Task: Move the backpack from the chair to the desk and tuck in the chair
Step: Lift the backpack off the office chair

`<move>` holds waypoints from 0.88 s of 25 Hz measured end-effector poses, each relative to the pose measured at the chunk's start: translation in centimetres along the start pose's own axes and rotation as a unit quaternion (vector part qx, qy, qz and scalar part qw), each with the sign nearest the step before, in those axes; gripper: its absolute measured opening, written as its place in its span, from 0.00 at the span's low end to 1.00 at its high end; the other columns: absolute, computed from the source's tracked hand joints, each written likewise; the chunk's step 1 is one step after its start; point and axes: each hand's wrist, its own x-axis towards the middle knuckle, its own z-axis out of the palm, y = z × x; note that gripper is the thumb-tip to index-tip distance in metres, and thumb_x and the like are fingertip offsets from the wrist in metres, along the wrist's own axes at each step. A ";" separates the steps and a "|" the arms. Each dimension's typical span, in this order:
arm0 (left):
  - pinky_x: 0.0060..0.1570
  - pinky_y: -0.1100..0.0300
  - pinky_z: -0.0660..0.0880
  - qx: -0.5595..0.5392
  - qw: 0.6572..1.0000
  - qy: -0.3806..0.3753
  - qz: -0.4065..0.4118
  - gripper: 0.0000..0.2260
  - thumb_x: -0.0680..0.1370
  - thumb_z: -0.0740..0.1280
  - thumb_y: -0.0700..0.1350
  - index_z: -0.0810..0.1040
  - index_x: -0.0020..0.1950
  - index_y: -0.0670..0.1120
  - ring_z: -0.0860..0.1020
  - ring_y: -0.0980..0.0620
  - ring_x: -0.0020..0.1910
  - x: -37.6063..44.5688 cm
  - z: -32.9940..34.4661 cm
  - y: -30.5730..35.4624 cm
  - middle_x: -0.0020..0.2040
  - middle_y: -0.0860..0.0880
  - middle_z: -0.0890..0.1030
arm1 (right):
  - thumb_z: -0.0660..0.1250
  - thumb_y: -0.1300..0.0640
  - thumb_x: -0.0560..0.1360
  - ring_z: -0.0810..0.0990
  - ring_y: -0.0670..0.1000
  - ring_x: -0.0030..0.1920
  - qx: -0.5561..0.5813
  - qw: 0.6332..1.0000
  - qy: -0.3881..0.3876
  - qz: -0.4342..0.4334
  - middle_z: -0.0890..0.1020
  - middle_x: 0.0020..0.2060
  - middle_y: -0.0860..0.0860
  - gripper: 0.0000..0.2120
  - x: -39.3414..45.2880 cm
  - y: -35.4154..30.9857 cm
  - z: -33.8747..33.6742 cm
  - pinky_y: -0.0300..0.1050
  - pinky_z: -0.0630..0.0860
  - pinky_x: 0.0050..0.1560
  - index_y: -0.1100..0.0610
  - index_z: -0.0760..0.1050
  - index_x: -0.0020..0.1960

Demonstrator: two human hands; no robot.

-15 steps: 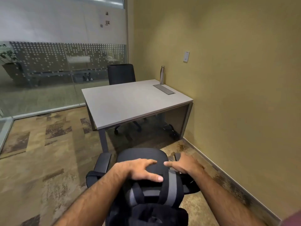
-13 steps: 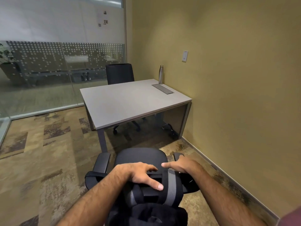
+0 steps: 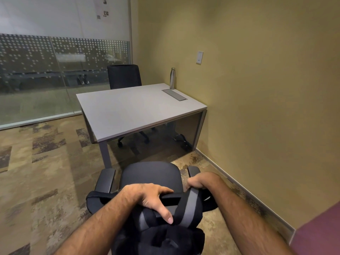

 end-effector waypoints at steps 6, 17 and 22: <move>0.65 0.58 0.71 -0.002 1.000 0.012 0.013 0.51 0.55 0.81 0.71 0.65 0.75 0.66 0.75 0.56 0.66 -0.1 0.1 -0.2 0.69 0.60 0.76 | 0.59 0.50 0.72 0.79 0.57 0.49 -0.051 0.982 0.168 -0.069 0.82 0.55 0.58 0.18 -0.7 3.3 -0.8 0.45 0.74 0.47 0.59 0.79 0.54; 0.69 0.54 0.71 -0.009 0.999 0.024 0.019 0.51 0.56 0.81 0.69 0.66 0.76 0.61 0.75 0.54 0.66 -0.1 0.1 -0.1 0.69 0.57 0.76 | 0.61 0.67 0.75 0.75 0.54 0.44 0.586 0.767 0.241 -0.106 0.74 0.47 0.52 0.12 -0.1 8.2 4.0 0.52 0.73 0.42 0.52 0.72 0.52; 0.69 0.53 0.72 -0.007 0.999 0.033 0.022 0.51 0.56 0.80 0.69 0.67 0.76 0.60 0.76 0.53 0.64 0.2 0.3 0.2 0.67 0.56 0.77 | 0.69 0.69 0.76 0.82 0.67 0.58 0.787 0.610 0.073 -0.050 0.82 0.57 0.67 0.14 -1.0 10.7 5.4 0.65 0.78 0.65 0.66 0.78 0.61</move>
